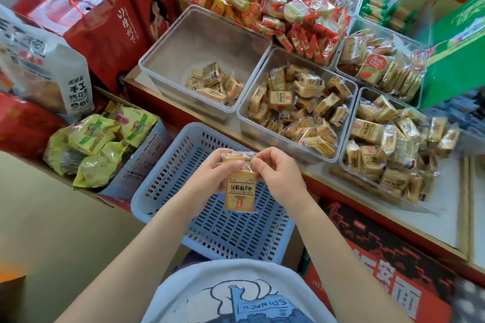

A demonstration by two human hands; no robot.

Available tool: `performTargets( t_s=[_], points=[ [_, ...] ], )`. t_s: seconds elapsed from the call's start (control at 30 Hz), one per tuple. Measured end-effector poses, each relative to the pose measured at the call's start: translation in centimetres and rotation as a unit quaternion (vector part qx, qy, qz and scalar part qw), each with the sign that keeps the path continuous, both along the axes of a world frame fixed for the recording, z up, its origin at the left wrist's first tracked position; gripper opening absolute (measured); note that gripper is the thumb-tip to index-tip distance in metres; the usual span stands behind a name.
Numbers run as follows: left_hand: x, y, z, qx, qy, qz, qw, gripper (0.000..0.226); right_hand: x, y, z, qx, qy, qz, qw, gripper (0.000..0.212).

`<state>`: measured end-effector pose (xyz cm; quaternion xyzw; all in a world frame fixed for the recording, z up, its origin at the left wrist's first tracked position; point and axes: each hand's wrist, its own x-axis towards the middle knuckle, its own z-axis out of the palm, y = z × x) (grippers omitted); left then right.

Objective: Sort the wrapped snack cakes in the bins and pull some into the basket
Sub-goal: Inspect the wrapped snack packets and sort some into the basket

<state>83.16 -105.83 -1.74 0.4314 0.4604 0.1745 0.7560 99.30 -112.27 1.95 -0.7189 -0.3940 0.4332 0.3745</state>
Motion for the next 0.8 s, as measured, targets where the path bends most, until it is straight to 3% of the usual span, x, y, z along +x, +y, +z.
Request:
performTargets(
  t_s=[0.2, 0.37, 0.43, 0.5, 0.57, 0.67, 0.8],
  points=[
    [0.4, 2.6, 0.3, 0.013, -0.012, 0.043, 0.999, 0.013, -0.9, 2.7, 0.4, 0.014, -0.058, -0.022, 0.998, 0.011],
    [0.3, 3.7, 0.4, 0.001, -0.021, -0.052, 0.998, 0.056, -0.3, 3.8, 0.3, 0.020, -0.085, -0.075, 0.993, 0.015],
    [0.2, 3.9, 0.0, 0.005, -0.018, -0.070, 0.997, 0.062, 0.1, 4.1, 0.5, 0.024, -0.076, -0.099, 0.992, 0.014],
    [0.6, 3.8, -0.2, 0.008, -0.007, -0.047, 0.999, 0.060, 0.3, 4.2, 0.7, 0.026, -0.034, -0.126, 0.991, 0.005],
    [1.0, 3.8, -0.3, -0.016, -0.005, 0.004, 1.000, 0.052, 0.5, 4.1, 0.6, 0.008, 0.018, -0.143, 0.989, 0.011],
    [1.4, 3.8, -0.7, -0.073, -0.022, 0.068, 0.995, 0.045, 0.8, 3.4, 0.1, -0.056, 0.029, -0.098, 0.993, 0.019],
    [2.1, 2.7, -0.9, -0.083, -0.021, 0.107, 0.991, 0.040, 1.4, 1.9, -0.7, -0.114, 0.045, -0.043, 0.992, 0.025]
  ],
)
